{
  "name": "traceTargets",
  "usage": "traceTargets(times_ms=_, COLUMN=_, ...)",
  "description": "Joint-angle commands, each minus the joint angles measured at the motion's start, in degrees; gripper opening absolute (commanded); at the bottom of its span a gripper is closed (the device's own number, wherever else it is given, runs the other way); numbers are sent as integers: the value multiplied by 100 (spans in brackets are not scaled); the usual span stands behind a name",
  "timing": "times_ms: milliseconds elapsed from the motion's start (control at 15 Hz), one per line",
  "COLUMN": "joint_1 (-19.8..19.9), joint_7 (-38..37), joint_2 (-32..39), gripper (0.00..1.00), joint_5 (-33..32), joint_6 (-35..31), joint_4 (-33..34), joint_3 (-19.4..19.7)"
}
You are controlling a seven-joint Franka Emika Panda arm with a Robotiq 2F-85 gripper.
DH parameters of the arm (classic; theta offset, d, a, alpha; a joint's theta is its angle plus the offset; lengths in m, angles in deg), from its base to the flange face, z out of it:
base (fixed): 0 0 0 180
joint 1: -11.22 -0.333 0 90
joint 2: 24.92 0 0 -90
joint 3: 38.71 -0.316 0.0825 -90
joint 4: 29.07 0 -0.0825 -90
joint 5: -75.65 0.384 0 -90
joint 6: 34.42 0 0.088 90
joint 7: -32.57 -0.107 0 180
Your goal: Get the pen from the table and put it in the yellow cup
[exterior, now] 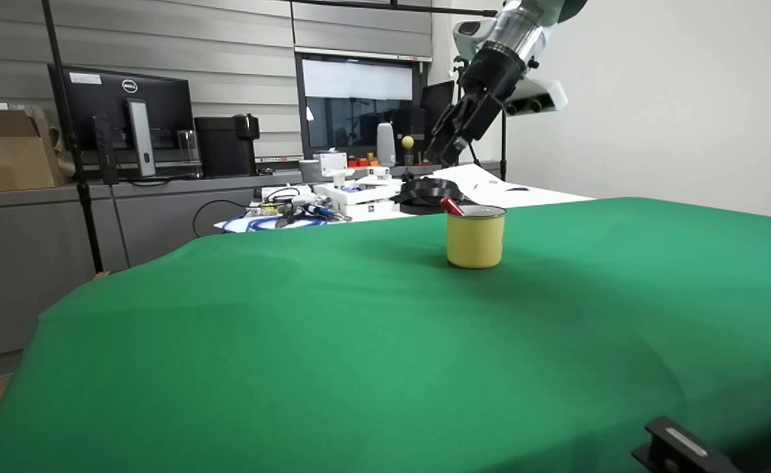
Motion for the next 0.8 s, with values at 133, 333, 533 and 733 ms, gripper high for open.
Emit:
traceTargets(times_ms=133, joint_1=-33, joint_7=-740, joint_2=-669, gripper=100, joint_5=-504, joint_6=559, joint_4=184, joint_3=125)
traceTargets(times_ms=333, joint_1=-68, joint_7=-923, joint_2=-895, gripper=100, joint_5=-652, joint_6=659, joint_4=170, joint_3=140)
traceTargets(times_ms=533, joint_1=-59, joint_7=-695, joint_2=-838, gripper=100, joint_5=-544, joint_6=572, joint_4=151, joint_3=118)
traceTargets(times_ms=733, joint_1=-61, joint_7=-713, joint_2=-846, gripper=100, joint_5=-548, joint_6=577, joint_4=147, joint_3=118)
